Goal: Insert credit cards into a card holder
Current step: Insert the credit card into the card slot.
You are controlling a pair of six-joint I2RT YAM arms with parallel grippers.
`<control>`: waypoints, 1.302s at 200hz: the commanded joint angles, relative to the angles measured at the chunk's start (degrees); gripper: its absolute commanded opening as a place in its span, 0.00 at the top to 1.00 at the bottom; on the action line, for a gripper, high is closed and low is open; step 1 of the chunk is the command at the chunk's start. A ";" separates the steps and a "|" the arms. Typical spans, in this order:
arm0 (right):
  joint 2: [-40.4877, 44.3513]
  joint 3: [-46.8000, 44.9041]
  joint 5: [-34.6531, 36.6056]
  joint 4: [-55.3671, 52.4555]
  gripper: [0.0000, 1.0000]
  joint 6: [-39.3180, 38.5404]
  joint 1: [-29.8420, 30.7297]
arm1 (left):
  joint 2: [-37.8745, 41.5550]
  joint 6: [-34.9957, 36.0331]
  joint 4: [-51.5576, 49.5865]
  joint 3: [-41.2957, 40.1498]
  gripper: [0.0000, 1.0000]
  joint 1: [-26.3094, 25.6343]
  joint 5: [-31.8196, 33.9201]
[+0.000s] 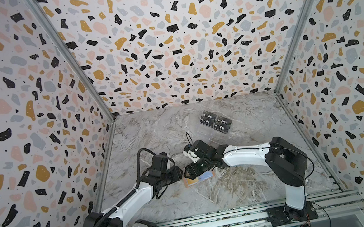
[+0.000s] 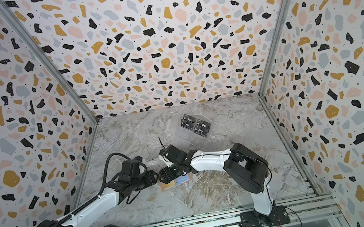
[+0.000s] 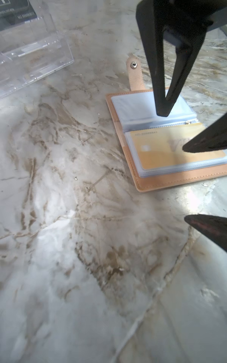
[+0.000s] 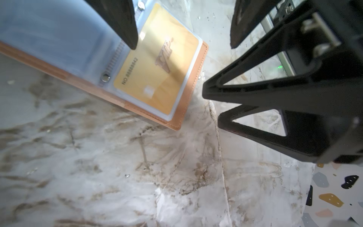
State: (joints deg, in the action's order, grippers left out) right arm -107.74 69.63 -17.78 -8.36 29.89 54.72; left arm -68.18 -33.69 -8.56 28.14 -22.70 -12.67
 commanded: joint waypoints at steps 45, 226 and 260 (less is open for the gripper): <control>0.79 2.31 -1.92 -4.26 0.32 -7.17 -1.55 | 1.34 -0.81 -3.13 -0.14 0.48 0.20 -2.74; -3.50 2.77 -3.90 -3.78 0.55 -8.13 -3.14 | 0.87 -1.78 0.50 -4.07 0.48 0.13 -6.18; -5.09 3.32 -1.97 -5.25 0.58 -7.48 -2.80 | -1.96 -3.33 6.62 -5.50 0.48 0.14 -9.80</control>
State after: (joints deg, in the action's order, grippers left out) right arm -112.60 71.68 -21.15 -11.62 22.02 51.51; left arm -68.58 -35.59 -7.75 23.81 -22.65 -19.16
